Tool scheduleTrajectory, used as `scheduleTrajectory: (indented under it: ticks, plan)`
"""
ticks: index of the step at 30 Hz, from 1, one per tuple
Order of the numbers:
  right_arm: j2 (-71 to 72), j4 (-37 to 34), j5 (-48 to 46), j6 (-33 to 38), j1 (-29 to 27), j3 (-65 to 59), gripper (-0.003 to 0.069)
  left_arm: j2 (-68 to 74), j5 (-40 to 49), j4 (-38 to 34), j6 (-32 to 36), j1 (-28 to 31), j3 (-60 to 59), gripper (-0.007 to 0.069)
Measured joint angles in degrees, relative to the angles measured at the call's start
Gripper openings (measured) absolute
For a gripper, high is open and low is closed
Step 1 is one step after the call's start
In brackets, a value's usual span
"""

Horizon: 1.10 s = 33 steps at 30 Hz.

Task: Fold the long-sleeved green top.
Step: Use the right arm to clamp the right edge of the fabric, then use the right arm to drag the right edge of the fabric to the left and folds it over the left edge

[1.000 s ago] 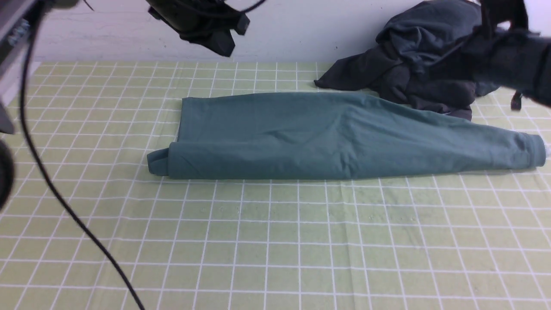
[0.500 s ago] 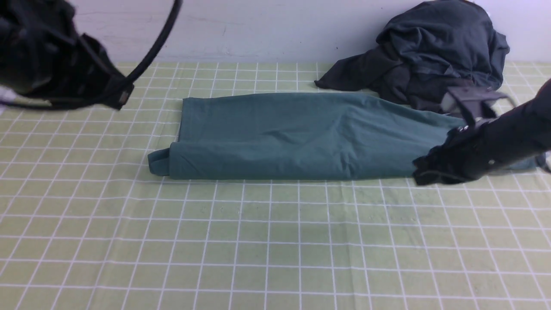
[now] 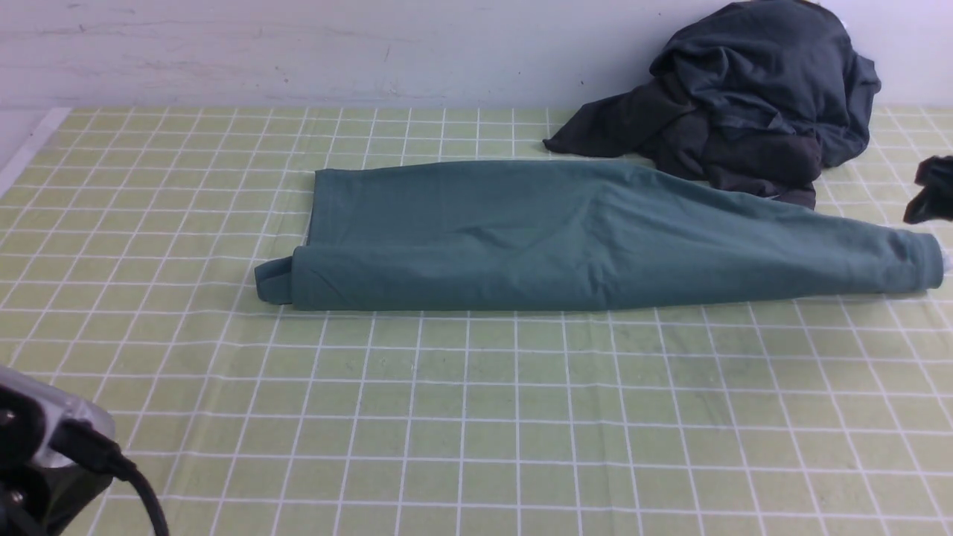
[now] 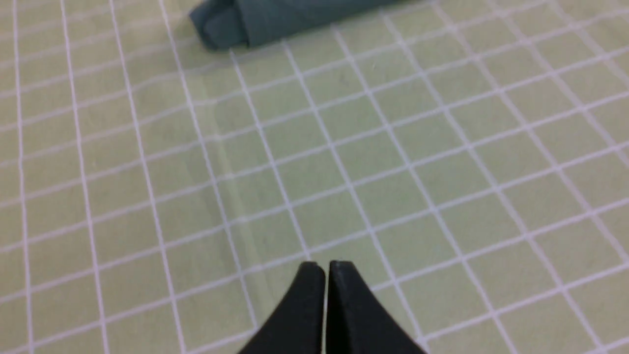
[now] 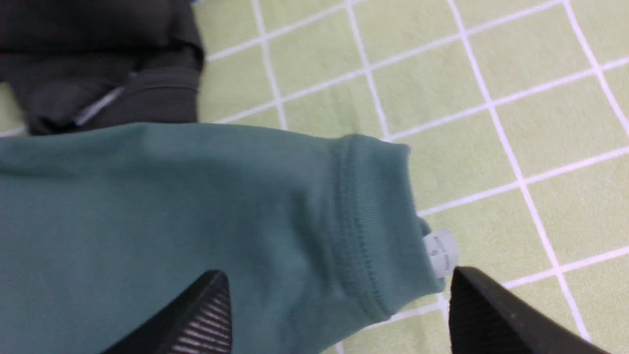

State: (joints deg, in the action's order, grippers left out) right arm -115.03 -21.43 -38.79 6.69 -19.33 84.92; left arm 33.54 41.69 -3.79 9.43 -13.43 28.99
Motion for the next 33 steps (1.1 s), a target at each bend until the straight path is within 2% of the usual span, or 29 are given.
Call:
scheduleTrajectory:
  ticks: [2, 6, 9, 11, 12, 16, 18, 24, 27, 30, 32, 33]
  plan:
    - [-3.2, -1.1, -0.5, -0.5, -0.6, 1.2, 0.0587, 2.6, 0.5, 2.5, -1.5, 0.0, -0.4, -0.0003]
    - [-7.5, -4.2, -0.7, -0.5, -0.7, 3.0, 0.0590, 5.8, 0.1, 3.8, -2.5, 0.0, -0.4, -0.0003]
    - [-9.5, -9.5, -0.6, -0.5, -0.3, 4.0, 0.0526, 8.5, -2.1, 3.8, -2.7, 0.0, -0.4, -0.0003]
    - [-9.5, -11.1, -1.7, 0.5, 0.0, 4.1, 0.0438, 9.1, -2.9, 3.8, -2.8, 0.0, -0.4, -0.0003]
    - [-9.5, -11.2, -1.9, 0.7, 0.0, 4.2, 0.0428, 9.2, -3.1, 3.8, -2.8, 0.0, -0.4, -0.0003]
    - [-8.6, -11.0, -7.8, 5.1, -0.2, 7.2, 0.0116, 9.3, -3.3, 3.8, -2.8, 0.0, -0.4, -0.0003]
    - [-7.2, -9.5, -10.8, 5.7, -1.0, 9.2, 0.0047, 9.3, -3.3, 3.8, -2.8, 0.0, -0.4, -0.0003]
    - [-0.1, -0.3, -18.7, 5.1, -4.1, 17.9, 0.0032, 9.3, -3.3, 3.8, -2.8, 0.0, -0.4, -0.0003]
    - [2.2, 0.8, -20.8, 5.8, -3.8, 22.4, 0.0032, 9.3, -3.4, 3.8, -2.8, 0.0, -0.4, -0.0003]
    - [4.4, 0.3, -21.9, 6.3, 0.1, 27.5, 0.0032, 9.3, -4.1, 3.8, -2.7, 0.0, -0.4, -0.0003]
    - [4.7, -1.5, -21.2, 6.3, 5.8, 30.8, 0.0032, 9.3, -4.2, 3.2, -2.7, 0.0, -0.4, -0.0003]
    - [4.7, -1.5, -21.2, 6.3, 5.8, 31.0, 0.0032, 9.3, -4.2, 3.1, -2.6, 0.0, -0.4, -0.0003]
